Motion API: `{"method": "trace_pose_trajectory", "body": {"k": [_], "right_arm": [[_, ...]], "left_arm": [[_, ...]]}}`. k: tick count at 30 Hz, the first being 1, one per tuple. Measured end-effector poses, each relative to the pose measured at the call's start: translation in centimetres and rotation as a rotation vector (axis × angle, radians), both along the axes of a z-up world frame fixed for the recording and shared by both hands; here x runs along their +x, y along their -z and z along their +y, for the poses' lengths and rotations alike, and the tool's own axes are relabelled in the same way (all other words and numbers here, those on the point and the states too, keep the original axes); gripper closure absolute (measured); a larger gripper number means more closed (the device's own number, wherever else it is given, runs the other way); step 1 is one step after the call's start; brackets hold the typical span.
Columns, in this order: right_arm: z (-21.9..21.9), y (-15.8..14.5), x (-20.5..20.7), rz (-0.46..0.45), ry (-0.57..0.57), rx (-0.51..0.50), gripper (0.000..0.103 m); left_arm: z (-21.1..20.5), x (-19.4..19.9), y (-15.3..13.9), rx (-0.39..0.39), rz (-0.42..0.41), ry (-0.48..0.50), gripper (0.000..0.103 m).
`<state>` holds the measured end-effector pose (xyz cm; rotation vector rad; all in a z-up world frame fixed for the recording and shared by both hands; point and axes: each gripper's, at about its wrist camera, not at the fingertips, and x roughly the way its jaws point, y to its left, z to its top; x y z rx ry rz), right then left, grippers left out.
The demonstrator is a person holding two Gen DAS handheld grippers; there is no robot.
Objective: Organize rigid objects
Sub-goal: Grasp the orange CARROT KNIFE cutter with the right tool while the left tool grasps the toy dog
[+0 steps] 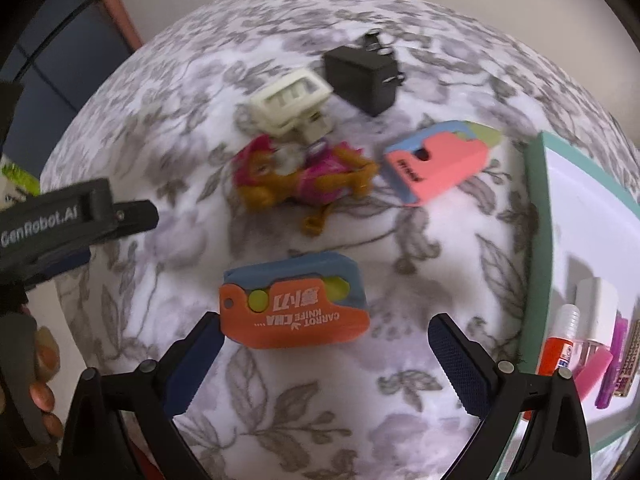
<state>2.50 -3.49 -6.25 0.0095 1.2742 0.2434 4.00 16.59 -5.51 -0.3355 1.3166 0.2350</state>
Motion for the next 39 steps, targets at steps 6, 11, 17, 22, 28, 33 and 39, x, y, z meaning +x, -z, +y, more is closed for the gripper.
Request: {"method": "trace_pose_trajectory", "body": {"k": [6, 11, 17, 22, 28, 33, 39], "right_arm": [[-1.7, 0.1, 0.7, 0.004, 0.034, 0.01, 0.0], [-3.0, 0.3, 1.1, 0.011, 0.065, 0.019, 0.003], [-5.4, 0.0, 1.7, 0.012, 0.113, 0.066, 0.011], [-6.7, 0.2, 2.1, 0.026, 0.138, 0.089, 0.019], [-8.5, 0.0, 2.5, 0.028, 0.164, 0.132, 0.028], [-9.5, -0.2, 2.8, 0.022, 0.16, 0.125, 0.029], [-9.4, -0.4, 2.9, 0.023, 0.135, 0.123, 0.029]], "left_arm": [[-2.3, 1.6, -0.8, -0.022, -0.021, 0.04, 0.006], [-4.7, 2.8, -1.0, -0.037, -0.043, 0.078, 0.006], [-7.4, 4.2, -0.6, -0.047, -0.028, 0.129, 0.006], [-8.7, 5.5, -0.1, -0.049, 0.002, 0.128, 0.006], [-11.0, 6.4, 0.3, -0.04, 0.001, 0.164, 0.006], [-13.0, 6.8, 1.2, -0.038, 0.009, 0.227, 0.005], [-14.1, 7.3, 2.7, -0.042, 0.037, 0.269, 0.006]]}}
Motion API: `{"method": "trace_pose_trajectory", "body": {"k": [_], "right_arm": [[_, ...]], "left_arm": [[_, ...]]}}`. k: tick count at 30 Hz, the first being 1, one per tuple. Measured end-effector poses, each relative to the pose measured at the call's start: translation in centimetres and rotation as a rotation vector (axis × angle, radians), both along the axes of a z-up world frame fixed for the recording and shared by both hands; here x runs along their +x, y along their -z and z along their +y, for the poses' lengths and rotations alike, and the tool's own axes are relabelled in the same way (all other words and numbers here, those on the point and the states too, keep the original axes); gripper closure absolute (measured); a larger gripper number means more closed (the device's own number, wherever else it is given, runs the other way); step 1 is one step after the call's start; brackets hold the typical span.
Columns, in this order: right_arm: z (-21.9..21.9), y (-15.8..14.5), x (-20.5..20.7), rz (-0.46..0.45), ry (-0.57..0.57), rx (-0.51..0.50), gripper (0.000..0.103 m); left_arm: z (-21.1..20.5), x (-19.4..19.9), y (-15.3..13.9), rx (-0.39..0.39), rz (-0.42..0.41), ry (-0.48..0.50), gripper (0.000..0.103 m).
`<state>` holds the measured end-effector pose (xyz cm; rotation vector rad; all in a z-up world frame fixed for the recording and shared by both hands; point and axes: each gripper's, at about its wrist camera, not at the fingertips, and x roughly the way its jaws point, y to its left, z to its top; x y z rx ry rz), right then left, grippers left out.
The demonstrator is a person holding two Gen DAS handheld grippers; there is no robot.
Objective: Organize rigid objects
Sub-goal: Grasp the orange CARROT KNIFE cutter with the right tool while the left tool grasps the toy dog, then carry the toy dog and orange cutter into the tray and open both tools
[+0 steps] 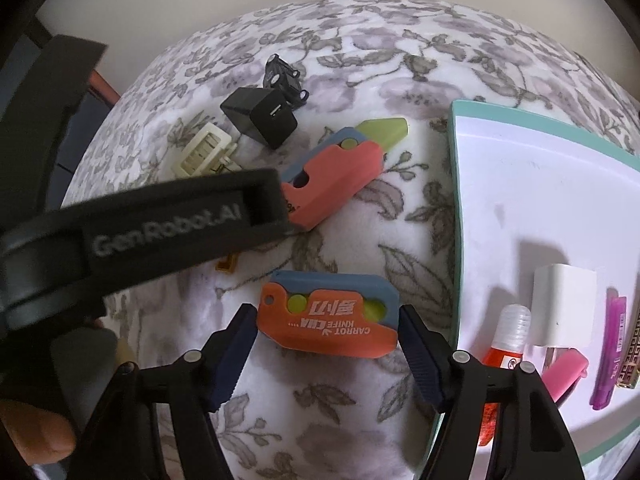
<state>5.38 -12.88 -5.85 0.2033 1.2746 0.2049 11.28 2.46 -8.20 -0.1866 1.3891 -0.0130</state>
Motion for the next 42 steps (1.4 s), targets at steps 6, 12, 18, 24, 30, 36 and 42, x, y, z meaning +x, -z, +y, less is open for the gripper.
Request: {"method": "trace_pose_trajectory", "body": {"k": [6, 12, 18, 24, 30, 36, 42], "right_arm": [[1.0, 0.0, -0.9, -0.002, -0.011, -0.013, 0.03], [1.8, 0.4, -1.0, -0.001, -0.007, -0.001, 0.03], [1.7, 0.3, -1.1, 0.005, -0.007, 0.018, 0.029], [1.0, -0.5, -1.4, -0.01, 0.017, 0.061, 0.029], [-0.2, -2.4, -1.9, -0.062, 0.056, 0.08, 0.029], [-2.8, -4.7, -2.5, -0.126, 0.147, 0.102, 0.029], [-6.9, -5.4, -3.3, -0.121, 0.311, 0.04, 0.029]], "left_arm": [[0.5, -0.2, -0.3, -0.023, -0.025, 0.007, 0.009], [0.8, -0.2, -0.3, -0.031, -0.032, 0.024, 0.02], [1.3, -0.5, -0.4, -0.058, -0.031, 0.027, 0.02], [1.7, -0.7, -1.8, -0.07, -0.062, 0.027, 0.02], [2.4, -1.0, -4.2, -0.095, -0.121, 0.014, 0.02], [1.9, -1.6, -6.7, -0.122, -0.19, 0.03, 0.02], [0.4, -2.2, -7.7, -0.13, -0.212, 0.07, 0.02]]}}
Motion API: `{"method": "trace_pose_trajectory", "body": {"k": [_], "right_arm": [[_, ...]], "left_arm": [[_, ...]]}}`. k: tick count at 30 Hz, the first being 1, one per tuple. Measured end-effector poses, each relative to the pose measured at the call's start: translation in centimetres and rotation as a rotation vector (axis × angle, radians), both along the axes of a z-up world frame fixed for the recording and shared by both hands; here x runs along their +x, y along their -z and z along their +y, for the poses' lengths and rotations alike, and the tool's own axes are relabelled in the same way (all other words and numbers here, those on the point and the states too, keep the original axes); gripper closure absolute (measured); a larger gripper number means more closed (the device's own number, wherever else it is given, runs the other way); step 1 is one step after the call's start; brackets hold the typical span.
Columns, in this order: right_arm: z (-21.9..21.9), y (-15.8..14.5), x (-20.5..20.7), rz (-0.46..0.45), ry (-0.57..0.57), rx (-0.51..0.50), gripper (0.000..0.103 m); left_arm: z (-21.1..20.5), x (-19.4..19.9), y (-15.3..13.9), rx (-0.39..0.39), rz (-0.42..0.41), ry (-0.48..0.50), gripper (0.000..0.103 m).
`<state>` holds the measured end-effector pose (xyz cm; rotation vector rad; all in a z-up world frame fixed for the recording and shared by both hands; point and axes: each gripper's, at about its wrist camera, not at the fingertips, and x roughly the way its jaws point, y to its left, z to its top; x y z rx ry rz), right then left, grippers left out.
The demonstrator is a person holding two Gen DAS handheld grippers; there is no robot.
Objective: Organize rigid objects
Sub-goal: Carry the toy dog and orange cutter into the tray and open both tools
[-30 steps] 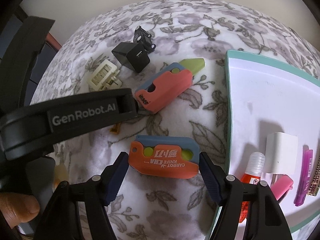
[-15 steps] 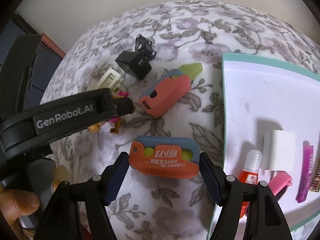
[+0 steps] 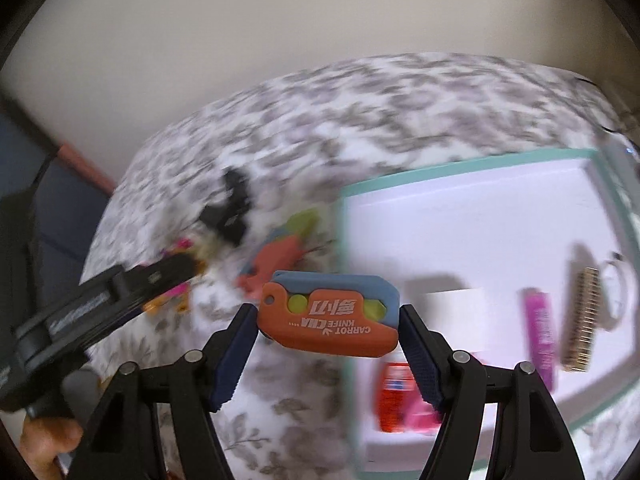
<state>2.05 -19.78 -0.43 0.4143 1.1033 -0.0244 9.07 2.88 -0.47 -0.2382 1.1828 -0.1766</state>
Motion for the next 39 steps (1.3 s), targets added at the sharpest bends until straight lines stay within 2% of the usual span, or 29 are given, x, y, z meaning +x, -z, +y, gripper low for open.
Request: {"method": "trace_pose_trajectory", "body": {"k": [7, 17, 25, 39], "right_arm": [[-6.0, 1.8, -1.7, 0.101, 0.177, -0.009, 0.029], [-11.0, 1.9, -3.7, 0.115, 0.301, 0.009, 0.029], [-12.9, 2.0, -4.8, 0.112, 0.355, 0.018, 0.029], [-13.2, 2.4, -5.1, 0.127, 0.354, 0.017, 0.029]], "left_arm": [[-3.5, -0.9, 0.0, 0.013, -0.001, 0.07, 0.02], [-10.7, -3.3, 0.5, 0.035, 0.002, 0.24, 0.02], [-15.4, -4.3, 1.3, 0.076, -0.027, 0.355, 0.02], [-16.4, -3.5, 2.2, 0.036, -0.046, 0.373, 0.02]]}}
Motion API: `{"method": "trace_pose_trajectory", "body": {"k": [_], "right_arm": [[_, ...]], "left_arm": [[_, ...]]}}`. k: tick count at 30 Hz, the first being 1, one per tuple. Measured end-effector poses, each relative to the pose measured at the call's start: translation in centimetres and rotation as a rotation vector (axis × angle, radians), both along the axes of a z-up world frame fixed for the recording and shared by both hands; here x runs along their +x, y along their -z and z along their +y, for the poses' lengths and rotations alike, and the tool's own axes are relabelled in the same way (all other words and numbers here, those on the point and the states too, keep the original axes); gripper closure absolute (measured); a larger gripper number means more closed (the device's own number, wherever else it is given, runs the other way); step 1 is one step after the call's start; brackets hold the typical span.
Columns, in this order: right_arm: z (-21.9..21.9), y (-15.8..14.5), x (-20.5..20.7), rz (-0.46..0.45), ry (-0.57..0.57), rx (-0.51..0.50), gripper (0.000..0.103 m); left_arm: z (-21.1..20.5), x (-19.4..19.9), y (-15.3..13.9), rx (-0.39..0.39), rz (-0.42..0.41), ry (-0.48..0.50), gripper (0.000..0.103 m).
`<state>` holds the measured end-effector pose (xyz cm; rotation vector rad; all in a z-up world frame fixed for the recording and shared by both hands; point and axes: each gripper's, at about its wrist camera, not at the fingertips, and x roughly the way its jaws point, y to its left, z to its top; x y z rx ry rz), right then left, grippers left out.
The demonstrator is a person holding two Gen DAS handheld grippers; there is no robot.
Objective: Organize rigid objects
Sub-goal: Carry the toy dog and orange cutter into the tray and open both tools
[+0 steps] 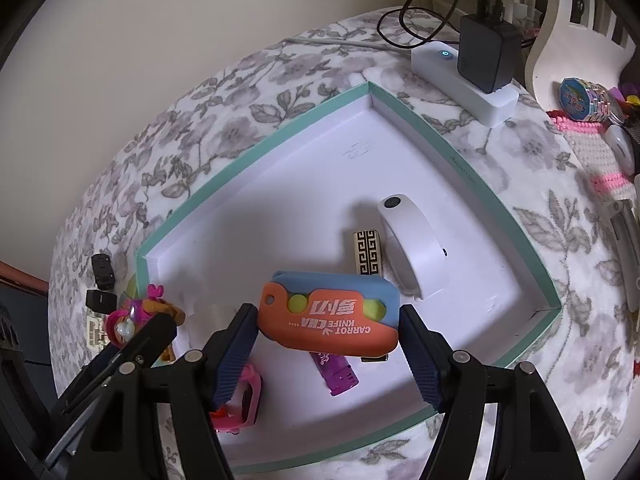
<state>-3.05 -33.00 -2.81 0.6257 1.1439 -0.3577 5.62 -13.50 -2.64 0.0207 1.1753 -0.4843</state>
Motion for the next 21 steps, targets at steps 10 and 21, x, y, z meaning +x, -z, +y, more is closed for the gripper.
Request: {"method": "trace_pose_trajectory", "body": {"k": [10, 21], "right_arm": [[0.17, 0.23, 0.19, 0.015, -0.013, -0.003, 0.029], [0.31, 0.45, 0.31, 0.031, -0.023, -0.009, 0.029]], "left_arm": [[0.41, 0.14, 0.51, 0.017, 0.03, -0.016, 0.02], [0.51, 0.22, 0.43, 0.045, 0.019, -0.026, 0.019]]}}
